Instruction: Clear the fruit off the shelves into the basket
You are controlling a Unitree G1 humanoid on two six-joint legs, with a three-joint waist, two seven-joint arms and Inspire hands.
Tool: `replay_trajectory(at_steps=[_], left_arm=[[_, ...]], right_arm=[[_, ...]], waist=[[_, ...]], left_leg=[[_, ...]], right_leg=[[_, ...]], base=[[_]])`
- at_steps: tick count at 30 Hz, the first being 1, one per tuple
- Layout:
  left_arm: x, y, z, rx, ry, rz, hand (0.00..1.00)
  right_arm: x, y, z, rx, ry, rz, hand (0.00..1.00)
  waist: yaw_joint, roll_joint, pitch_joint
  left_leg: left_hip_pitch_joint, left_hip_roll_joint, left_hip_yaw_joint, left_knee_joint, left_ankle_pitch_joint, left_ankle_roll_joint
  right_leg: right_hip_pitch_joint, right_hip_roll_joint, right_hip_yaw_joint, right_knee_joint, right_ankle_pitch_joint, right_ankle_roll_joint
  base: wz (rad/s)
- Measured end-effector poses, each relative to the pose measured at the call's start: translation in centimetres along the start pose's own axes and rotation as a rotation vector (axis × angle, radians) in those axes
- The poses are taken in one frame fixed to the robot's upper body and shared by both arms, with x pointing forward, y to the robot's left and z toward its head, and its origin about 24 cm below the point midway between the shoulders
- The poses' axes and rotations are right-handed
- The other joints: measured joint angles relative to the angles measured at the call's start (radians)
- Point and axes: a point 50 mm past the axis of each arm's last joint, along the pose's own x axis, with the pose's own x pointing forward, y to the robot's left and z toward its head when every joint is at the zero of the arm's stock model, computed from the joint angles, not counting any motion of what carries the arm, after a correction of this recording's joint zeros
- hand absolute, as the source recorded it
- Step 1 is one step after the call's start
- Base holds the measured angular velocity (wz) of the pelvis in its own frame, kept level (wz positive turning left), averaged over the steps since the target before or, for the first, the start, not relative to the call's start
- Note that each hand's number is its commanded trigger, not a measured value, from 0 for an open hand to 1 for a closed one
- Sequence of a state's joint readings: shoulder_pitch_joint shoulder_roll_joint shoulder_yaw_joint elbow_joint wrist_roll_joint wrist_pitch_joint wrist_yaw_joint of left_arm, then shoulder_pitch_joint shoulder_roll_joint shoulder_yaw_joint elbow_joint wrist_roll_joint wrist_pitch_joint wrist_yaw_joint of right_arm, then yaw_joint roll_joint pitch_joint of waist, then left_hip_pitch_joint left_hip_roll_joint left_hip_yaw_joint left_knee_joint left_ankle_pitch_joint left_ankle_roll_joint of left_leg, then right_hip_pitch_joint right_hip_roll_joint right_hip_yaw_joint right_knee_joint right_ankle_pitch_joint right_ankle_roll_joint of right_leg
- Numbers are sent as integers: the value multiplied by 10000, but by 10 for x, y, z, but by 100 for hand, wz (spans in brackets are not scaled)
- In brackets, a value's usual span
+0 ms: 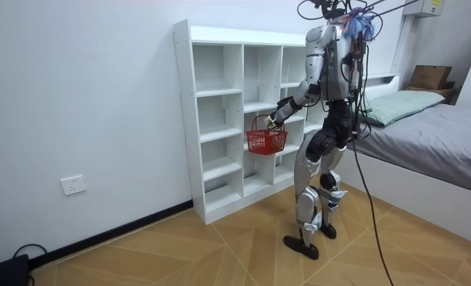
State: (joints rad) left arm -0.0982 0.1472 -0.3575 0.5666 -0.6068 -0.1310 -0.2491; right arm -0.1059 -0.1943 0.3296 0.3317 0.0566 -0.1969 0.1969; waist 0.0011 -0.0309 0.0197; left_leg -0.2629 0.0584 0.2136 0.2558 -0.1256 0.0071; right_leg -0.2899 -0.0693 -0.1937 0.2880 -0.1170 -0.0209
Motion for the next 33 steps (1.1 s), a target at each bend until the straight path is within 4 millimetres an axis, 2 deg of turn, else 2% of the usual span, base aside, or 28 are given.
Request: replay_trajectory(at_steps=[10,18,33], left_arm=[[1,-4,-1,-555,-51,-229,100],[2,-14,12,-481,-604,-784,100],[4,-21,19,-795,-964,-1202,100]], right_arm=[[-5,-7,-3,617,12,-296,100],[-6,-16,-1,1342,-182,-788,100],[-7,-19,-2,1601,-192,-1498,100]], waist=[[-110,4,-2],[-188,26,-13],[-211,117,-35]], left_leg=[[-31,-1,20,56,-34,-2],[-48,2,33,91,-36,-5],[-46,13,14,126,-37,-6]], right_leg=[[-25,16,24,16,-2,-2],[-40,17,21,35,0,-5],[-32,29,11,47,12,-22]], base=[[0],[0],[0]])
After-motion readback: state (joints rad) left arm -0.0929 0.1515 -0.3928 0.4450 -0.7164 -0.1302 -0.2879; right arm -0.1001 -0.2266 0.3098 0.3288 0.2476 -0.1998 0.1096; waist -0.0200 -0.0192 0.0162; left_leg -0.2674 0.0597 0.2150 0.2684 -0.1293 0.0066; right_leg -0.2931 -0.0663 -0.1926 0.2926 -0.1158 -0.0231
